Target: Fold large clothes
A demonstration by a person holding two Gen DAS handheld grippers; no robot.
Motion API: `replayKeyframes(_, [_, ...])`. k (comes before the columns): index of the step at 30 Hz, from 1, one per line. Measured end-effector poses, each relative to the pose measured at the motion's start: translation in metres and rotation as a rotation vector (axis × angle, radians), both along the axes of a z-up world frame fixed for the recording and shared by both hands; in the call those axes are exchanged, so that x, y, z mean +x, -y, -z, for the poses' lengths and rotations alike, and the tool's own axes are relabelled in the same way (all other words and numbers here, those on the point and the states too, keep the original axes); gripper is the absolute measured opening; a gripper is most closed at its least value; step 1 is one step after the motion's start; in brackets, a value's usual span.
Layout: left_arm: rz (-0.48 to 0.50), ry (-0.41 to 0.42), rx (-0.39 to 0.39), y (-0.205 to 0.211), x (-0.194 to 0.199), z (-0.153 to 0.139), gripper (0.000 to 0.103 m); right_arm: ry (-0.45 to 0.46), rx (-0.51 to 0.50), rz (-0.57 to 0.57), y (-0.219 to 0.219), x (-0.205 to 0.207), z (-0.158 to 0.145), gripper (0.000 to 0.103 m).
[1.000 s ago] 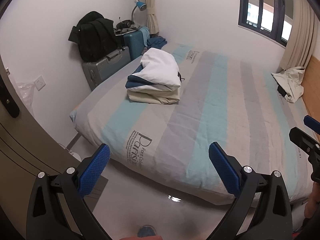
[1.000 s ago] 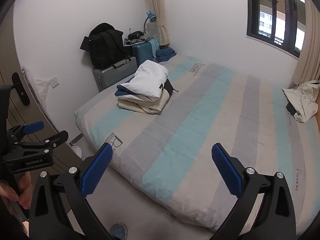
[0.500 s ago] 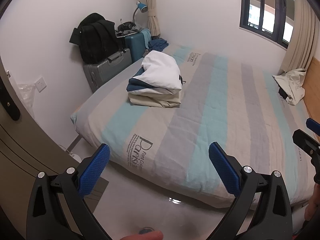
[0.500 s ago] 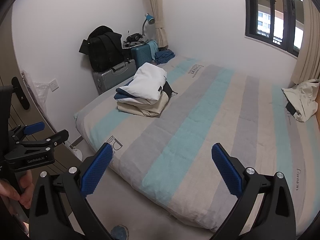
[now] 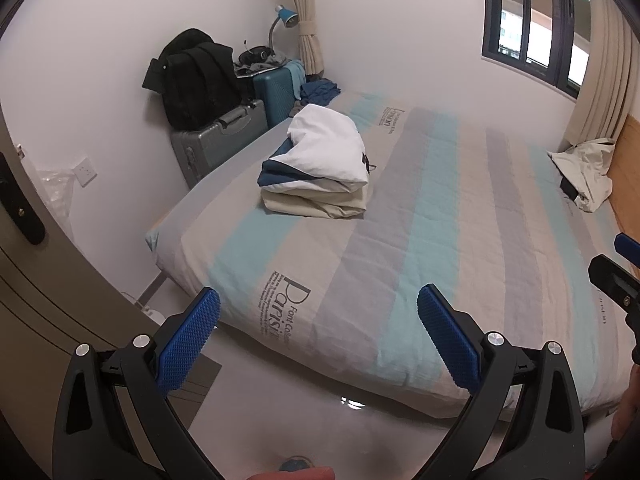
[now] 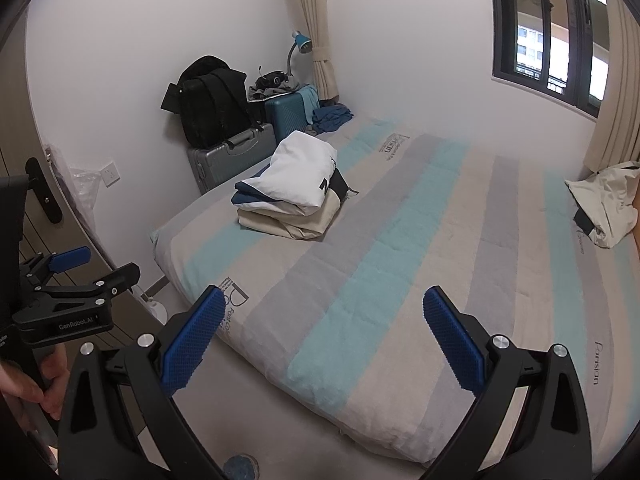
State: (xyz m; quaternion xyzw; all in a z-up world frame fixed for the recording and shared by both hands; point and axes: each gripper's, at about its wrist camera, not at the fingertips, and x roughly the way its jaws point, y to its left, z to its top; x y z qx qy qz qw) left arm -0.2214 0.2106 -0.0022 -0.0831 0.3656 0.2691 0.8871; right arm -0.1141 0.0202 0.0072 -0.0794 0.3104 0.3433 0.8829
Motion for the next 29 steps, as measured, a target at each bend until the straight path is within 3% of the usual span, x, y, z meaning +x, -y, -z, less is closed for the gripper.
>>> replayKeyframes(16, [0.005, 0.002, 0.013, -0.0015, 0.0021, 0.0014, 0.097, 0.006, -0.003, -0.004, 0.0039, 0.0002, -0.0014, 0.096])
replayKeyframes(19, [0.006, 0.006, 0.048, 0.0028, 0.0014, 0.0013, 0.097, 0.006, -0.004, -0.005, 0.0040, 0.0006, -0.0009, 0.096])
replayKeyframes(29, [0.016, -0.003, 0.015, -0.0011, 0.0052, 0.0030, 0.097, 0.003, -0.002, -0.006, 0.0075, 0.0026, 0.0001, 0.096])
